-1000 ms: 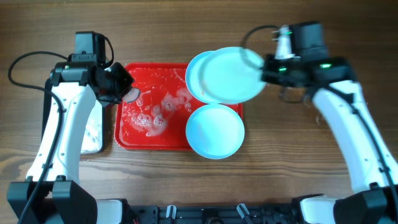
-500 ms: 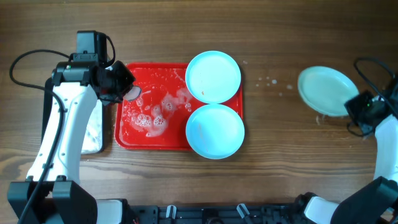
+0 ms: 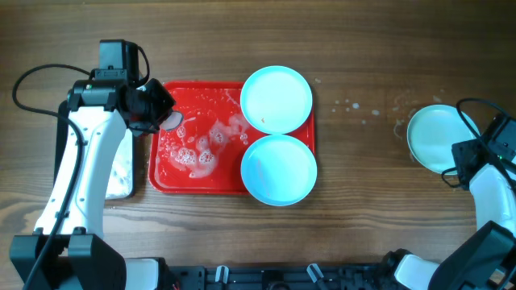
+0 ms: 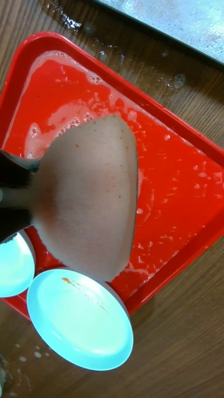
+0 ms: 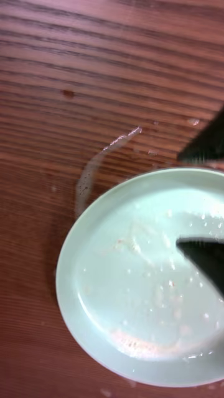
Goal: Clean dirty plates on tray and stack at the side
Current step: 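Carry the plate right and set it on the table beside the tray, then move the right gripper back to the upper plate on the tray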
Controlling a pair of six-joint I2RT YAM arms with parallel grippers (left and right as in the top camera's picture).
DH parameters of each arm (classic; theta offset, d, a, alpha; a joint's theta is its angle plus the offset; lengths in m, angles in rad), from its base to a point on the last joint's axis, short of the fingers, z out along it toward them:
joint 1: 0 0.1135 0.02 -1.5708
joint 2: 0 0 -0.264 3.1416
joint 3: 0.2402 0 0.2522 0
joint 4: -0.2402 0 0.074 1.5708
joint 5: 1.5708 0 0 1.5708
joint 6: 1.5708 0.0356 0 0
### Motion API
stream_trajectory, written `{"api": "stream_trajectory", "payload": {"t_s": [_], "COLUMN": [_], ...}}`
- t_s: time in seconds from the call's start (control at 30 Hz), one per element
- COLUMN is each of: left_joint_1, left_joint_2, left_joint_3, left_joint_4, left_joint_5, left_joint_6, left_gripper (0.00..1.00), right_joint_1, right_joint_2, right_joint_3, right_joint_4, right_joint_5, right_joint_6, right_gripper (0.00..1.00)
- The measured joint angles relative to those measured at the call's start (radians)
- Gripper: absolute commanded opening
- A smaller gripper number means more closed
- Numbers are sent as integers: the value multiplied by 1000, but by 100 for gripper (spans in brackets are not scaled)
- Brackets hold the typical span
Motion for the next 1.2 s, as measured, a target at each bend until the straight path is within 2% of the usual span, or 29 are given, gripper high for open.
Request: {"api": "stream_trajectory", "payload": {"t_s": [0.2, 0.33, 0.43, 0.67, 0.73, 0.77, 0.87, 1.03, 1.2], "left_joint_1": [0, 0, 0, 0, 0, 0, 0, 0, 0], "left_joint_2": [0, 0, 0, 0, 0, 0, 0, 0, 0], "left_joint_3": [0, 0, 0, 0, 0, 0, 0, 0, 0], "left_joint_4": [5, 5, 5, 6, 7, 7, 6, 7, 7], "left_joint_5": [0, 0, 0, 0, 0, 0, 0, 0, 0], "left_joint_6": [0, 0, 0, 0, 0, 0, 0, 0, 0], "left_gripper": [4, 4, 4, 4, 4, 4, 4, 4, 4], "right_joint_1": [5, 84, 229, 743, 872, 921, 1009, 1028, 1028], "right_joint_2": [-8, -89, -167, -182, -150, -130, -53, 124, 260], "right_joint_3": [2, 63, 133, 159, 159, 159, 159, 207, 308], "right_joint_4": [35, -12, -62, -24, 29, 44, 79, -3, -34], "right_joint_5": [-211, -370, -436, -467, -443, -424, -373, -291, -232], "right_joint_6": [-109, -209, -270, -298, -277, -264, -219, -176, -175], "right_gripper": [77, 78, 78, 78, 74, 69, 58, 56, 47]}}
